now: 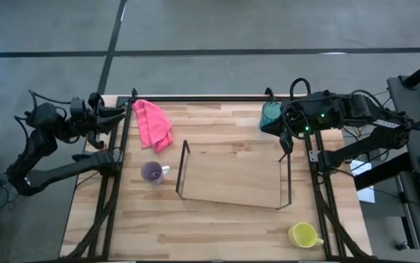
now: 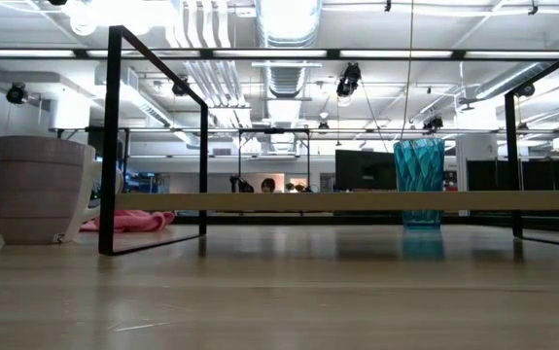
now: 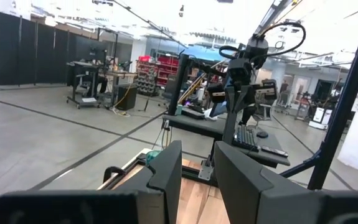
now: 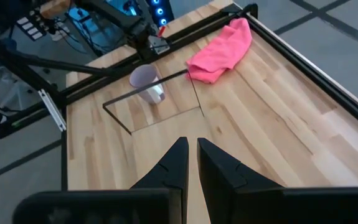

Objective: Stack small to large cups/mugs on shelf
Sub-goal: Put blue transparent cup on the shelf

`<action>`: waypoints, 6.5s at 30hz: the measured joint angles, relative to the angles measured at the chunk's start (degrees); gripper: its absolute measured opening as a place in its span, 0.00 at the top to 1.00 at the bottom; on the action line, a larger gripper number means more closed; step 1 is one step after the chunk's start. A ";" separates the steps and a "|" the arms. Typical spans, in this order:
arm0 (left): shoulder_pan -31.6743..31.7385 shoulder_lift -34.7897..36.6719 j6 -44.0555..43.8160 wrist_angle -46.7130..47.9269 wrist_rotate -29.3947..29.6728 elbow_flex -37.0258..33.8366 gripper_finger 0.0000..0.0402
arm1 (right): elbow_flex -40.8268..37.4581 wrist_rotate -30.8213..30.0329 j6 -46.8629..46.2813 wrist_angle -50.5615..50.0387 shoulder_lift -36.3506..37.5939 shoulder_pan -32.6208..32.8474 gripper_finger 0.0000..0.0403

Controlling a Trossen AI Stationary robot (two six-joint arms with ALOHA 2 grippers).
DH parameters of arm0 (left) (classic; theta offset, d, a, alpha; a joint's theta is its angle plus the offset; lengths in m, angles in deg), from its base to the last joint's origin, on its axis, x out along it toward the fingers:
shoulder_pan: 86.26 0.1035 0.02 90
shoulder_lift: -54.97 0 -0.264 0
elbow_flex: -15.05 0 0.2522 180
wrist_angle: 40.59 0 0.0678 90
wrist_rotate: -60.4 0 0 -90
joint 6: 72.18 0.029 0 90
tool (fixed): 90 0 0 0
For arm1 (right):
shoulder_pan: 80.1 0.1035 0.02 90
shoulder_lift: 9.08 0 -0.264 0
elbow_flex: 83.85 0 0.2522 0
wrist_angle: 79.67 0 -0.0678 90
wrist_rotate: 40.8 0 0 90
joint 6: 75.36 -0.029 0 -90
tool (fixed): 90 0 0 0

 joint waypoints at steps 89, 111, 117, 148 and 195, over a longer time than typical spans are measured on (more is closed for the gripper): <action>-0.02 0.13 0.02 0.06 0.02 -1.62 0.80 | -0.11 2.12 7.84 -22.79 -20.24 -26.80 0.44; -0.02 1.20 -0.07 -0.02 0.00 -1.53 0.80 | -1.11 0.45 8.58 -23.61 -26.33 -32.42 0.44; -0.02 1.53 -0.07 0.04 0.00 -1.60 0.80 | -4.38 0.48 8.59 -22.39 -26.44 -32.52 0.44; 0.00 2.31 -0.04 0.06 -0.03 -1.60 0.80 | -15.69 -0.15 9.47 -9.94 -25.55 -33.16 0.58; 0.00 2.60 -0.02 0.06 -0.02 -1.62 0.80 | -15.04 0.70 3.86 -15.94 -8.70 -28.80 0.98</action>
